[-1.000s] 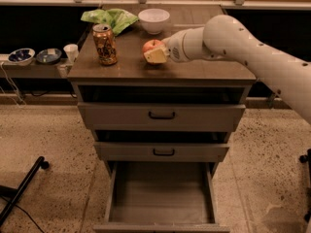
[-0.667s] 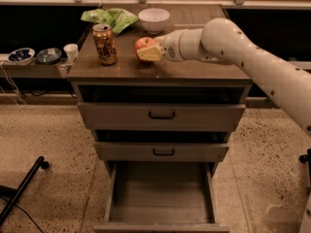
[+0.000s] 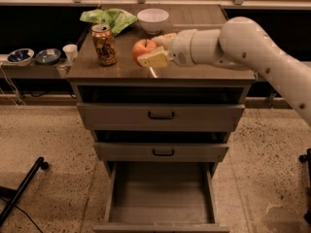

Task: Place apple into bottom drawer

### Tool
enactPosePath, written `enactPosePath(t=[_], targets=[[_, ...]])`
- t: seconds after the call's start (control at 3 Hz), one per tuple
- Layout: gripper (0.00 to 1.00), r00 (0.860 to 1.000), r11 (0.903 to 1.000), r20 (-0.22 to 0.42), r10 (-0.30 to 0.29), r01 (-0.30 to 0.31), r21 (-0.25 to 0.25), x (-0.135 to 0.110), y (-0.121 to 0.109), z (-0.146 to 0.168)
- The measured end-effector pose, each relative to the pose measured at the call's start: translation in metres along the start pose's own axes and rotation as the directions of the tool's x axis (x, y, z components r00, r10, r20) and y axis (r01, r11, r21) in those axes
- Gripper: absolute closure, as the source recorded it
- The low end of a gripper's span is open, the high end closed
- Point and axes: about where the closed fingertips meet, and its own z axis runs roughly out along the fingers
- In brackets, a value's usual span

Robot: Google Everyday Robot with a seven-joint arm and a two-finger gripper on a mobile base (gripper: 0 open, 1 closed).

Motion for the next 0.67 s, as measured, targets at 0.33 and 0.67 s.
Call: enactPosePath(t=[0.33, 0.67], targets=[[1.00, 0.996, 0.9964, -0.032, -0.083, 0.083, -0.016, 0.035, 0.045, -0.043], [1.00, 0.996, 0.9968, -0.061, -0.072, 0.074, 0.029, 0.061, 0.037, -0.076]])
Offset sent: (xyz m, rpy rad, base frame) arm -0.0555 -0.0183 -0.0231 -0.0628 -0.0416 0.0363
